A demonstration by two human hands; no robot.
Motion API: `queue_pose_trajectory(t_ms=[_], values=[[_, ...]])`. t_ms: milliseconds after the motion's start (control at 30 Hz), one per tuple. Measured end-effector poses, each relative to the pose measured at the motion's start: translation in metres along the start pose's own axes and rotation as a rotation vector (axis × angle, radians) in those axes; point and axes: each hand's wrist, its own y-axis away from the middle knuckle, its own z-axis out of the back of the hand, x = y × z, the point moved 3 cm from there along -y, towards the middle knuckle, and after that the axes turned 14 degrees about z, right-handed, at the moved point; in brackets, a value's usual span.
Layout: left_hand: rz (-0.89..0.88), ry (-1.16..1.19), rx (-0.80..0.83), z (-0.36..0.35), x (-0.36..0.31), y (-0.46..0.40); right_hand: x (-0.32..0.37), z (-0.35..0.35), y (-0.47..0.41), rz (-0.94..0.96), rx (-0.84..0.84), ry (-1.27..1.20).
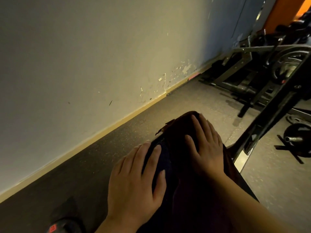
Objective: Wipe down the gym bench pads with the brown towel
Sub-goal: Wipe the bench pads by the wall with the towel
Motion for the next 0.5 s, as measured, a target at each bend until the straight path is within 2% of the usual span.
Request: queue_pose_trajectory(t_ms=[133, 300, 500], values=[[0.061, -0.104, 0.04, 0.002, -0.004, -0.004, 0.0, -0.001, 0.0, 0.001, 0.006, 0.003], [0.026, -0.243, 0.091, 0.002, -0.012, -0.014, -0.001, -0.002, 0.003, 0.015, 0.009, -0.01], [0.02, -0.205, 0.053, 0.001, -0.012, -0.014, -0.002, -0.004, 0.0, 0.042, -0.001, 0.0]])
